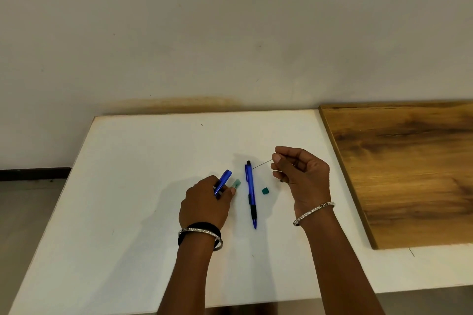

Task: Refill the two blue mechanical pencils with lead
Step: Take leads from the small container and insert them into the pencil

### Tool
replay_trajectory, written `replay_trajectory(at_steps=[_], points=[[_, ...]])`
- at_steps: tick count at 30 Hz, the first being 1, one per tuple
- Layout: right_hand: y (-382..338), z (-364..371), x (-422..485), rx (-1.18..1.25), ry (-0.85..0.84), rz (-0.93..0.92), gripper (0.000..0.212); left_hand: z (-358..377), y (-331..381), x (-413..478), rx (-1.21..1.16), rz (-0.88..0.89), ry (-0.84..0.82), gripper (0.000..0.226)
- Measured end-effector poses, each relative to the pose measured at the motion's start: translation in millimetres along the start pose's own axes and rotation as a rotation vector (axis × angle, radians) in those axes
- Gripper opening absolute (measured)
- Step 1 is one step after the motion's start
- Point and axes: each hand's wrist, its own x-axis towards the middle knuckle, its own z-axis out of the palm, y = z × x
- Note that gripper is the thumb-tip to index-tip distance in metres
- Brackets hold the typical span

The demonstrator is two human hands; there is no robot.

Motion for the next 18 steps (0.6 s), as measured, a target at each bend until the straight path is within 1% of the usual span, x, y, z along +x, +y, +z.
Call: replay_trajectory(at_steps=[4,8,11,13,18], points=[[1,1,0,0.018,-0.026,0.005,0.016,-2,1,0,-0.045,0.017,0.043,0.033],[-4,2,-2,0.081,-0.032,-0.026,0.016,-5,7,-3,-0.095,0.164,0.153,0.035],[-10,2,-2,0.159,-0.009,-0.074,0.018,-2,13,-5,-0.176,0.287,0.119,0.029],[-13,1,-2,0.185,-0.006,-0.103,0.019,-1,14,-5,-0.243,0.334,0.105,0.025],[-15,0,-3,0.19,-0.042,-0.117,0.018,-2,14,-2,-0.326,0.358,0.123,0.024]])
